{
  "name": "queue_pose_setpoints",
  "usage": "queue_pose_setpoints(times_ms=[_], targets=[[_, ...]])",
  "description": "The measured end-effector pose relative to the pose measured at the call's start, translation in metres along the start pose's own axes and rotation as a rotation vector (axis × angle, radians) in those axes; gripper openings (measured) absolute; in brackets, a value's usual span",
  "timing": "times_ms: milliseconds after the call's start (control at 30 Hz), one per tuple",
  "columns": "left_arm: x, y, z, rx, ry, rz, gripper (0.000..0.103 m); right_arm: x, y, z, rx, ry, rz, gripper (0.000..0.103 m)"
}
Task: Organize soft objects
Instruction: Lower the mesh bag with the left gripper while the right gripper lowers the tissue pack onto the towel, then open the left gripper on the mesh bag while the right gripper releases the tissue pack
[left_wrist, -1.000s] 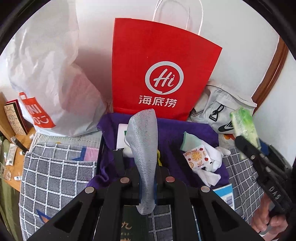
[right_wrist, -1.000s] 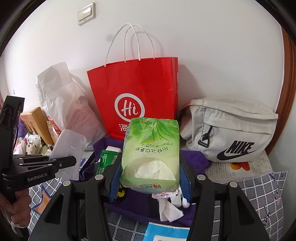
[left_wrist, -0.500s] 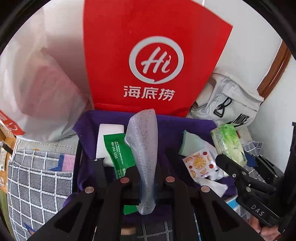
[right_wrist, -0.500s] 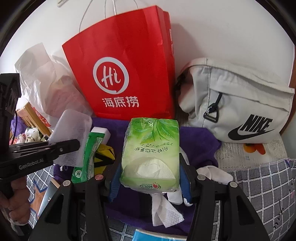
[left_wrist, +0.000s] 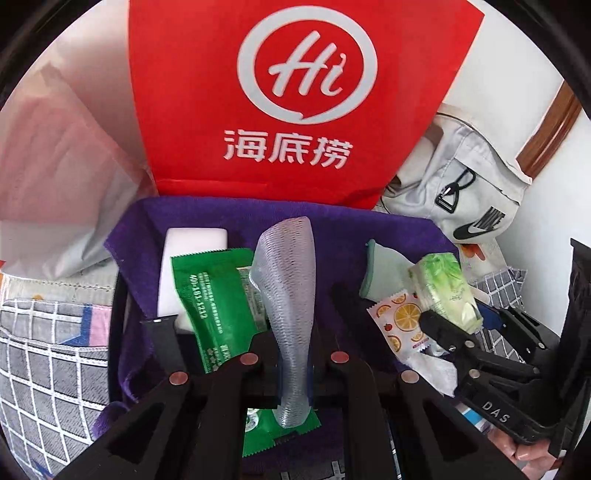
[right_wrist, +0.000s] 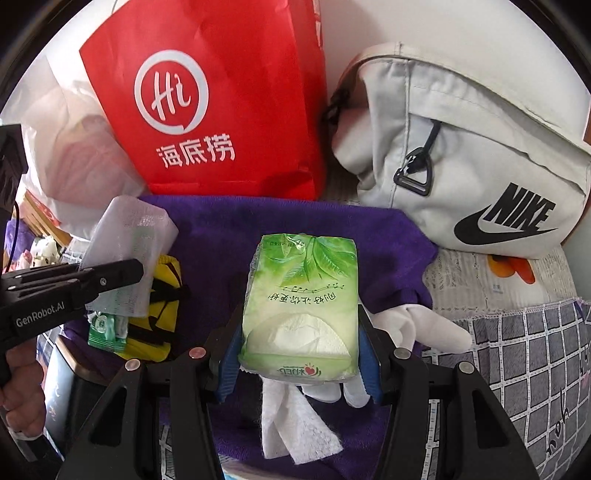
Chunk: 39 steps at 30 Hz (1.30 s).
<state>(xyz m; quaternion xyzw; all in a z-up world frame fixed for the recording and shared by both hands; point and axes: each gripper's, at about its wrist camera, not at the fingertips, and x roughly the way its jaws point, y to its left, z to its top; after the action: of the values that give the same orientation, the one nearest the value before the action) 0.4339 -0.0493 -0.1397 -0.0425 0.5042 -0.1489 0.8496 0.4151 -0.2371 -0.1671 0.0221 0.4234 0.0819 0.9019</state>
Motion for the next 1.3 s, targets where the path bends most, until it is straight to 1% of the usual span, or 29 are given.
queue_pose_setpoints(times_ms=[200, 267, 333, 433, 500, 567, 633, 700, 733, 800, 967, 1033, 1233, 1300], targets=[[0.009, -0.005, -0.004, 0.01, 0.008, -0.026, 0.009, 0.007, 0.001, -0.001, -0.007, 0.011, -0.003, 0.054], [0.012, -0.007, -0.005, 0.008, 0.01, -0.029, 0.011, 0.008, 0.001, 0.0, -0.006, 0.014, -0.001, 0.054], [0.015, -0.007, -0.005, 0.0, 0.006, -0.01, 0.016, 0.011, 0.0, -0.002, -0.004, 0.015, 0.004, 0.054], [0.017, -0.01, -0.005, 0.01, 0.01, -0.025, 0.021, 0.012, -0.002, -0.001, -0.003, 0.015, 0.004, 0.055], [0.019, -0.013, -0.005, 0.007, 0.008, -0.028, 0.029, 0.013, -0.003, -0.001, -0.004, 0.019, 0.007, 0.055], [0.019, -0.014, -0.005, 0.007, 0.002, -0.027, 0.032, 0.013, -0.004, -0.001, -0.009, 0.018, 0.007, 0.056], [0.019, -0.015, -0.005, 0.008, 0.004, -0.031, 0.037, 0.013, -0.005, -0.001, -0.011, 0.019, 0.006, 0.062], [0.018, -0.016, -0.004, 0.009, -0.002, -0.035, 0.046, 0.009, -0.005, 0.001, -0.014, 0.01, 0.007, 0.063], [0.018, -0.018, -0.004, 0.012, -0.008, -0.04, 0.048, 0.008, -0.005, 0.001, -0.014, 0.008, 0.006, 0.067], [0.016, -0.019, -0.003, 0.014, -0.018, -0.049, 0.056, 0.004, -0.005, 0.001, -0.011, 0.0, 0.009, 0.07], [0.012, -0.021, -0.003, 0.025, -0.032, -0.054, 0.064, -0.009, -0.011, 0.002, -0.016, -0.032, -0.003, 0.073], [0.01, -0.021, -0.004, 0.03, -0.036, -0.05, 0.064, -0.014, -0.014, 0.003, -0.009, -0.047, -0.009, 0.075], [-0.002, -0.023, -0.005, 0.044, -0.06, -0.027, 0.065, -0.028, -0.029, 0.003, 0.045, -0.073, 0.0, 0.075], [-0.007, -0.024, -0.006, 0.054, -0.069, -0.008, 0.065, -0.032, -0.033, 0.003, 0.062, -0.074, 0.003, 0.075]])
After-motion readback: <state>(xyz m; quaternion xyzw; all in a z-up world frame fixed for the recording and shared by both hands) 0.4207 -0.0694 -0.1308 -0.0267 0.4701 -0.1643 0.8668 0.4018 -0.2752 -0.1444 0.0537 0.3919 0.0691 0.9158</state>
